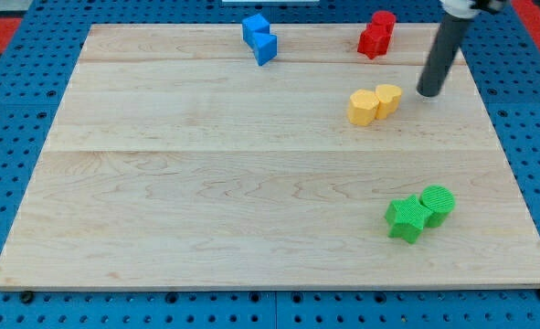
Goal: Slightly push the yellow blocks to the bottom of red blocks
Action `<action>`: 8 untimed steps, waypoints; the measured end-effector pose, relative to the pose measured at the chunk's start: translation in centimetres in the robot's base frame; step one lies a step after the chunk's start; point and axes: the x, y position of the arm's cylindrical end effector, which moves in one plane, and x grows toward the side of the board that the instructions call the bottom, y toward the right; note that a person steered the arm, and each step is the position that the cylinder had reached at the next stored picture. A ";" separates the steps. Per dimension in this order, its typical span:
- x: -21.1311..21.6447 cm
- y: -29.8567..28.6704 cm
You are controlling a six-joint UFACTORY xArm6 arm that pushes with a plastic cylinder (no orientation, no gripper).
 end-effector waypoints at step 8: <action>-9.9 -14.2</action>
